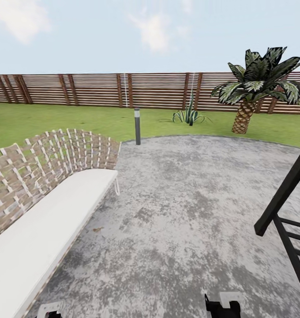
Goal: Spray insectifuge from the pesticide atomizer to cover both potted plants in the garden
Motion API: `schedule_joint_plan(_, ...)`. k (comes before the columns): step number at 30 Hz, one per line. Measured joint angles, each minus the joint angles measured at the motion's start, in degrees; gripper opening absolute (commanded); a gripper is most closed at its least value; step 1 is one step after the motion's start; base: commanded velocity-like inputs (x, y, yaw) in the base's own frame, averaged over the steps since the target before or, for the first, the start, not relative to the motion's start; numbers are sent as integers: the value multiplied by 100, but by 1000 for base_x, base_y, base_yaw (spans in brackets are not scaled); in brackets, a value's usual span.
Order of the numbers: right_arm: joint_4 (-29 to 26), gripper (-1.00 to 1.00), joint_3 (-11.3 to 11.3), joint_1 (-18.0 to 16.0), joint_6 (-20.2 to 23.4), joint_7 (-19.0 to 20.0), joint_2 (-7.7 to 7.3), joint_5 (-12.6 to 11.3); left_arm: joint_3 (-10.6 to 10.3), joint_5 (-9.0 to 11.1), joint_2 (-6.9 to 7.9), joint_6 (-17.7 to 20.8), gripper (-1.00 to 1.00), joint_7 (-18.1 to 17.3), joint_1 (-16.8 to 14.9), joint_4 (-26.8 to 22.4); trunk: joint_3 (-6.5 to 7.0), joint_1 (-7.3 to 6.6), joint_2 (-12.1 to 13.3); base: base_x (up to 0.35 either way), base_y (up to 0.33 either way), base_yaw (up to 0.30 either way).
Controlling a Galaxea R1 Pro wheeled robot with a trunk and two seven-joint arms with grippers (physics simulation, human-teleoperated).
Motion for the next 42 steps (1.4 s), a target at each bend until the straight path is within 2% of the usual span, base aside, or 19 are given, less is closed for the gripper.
schedule_joint_plan(9,0,100,5,0,0,7,8,0,0,-23,-1,0,-100,0,-4,0,0,0,0,338,0,-30)
schedule_joint_plan(37,-1,100,0,1,1,-9,8,0,8,2,0,0,-100,36,-5,1,0,0,0,338,0,-260)
schedule_joint_plan(42,0,100,0,0,0,-7,6,0,9,2,0,0,-100,35,-6,0,0,0,0,338,0,-83)
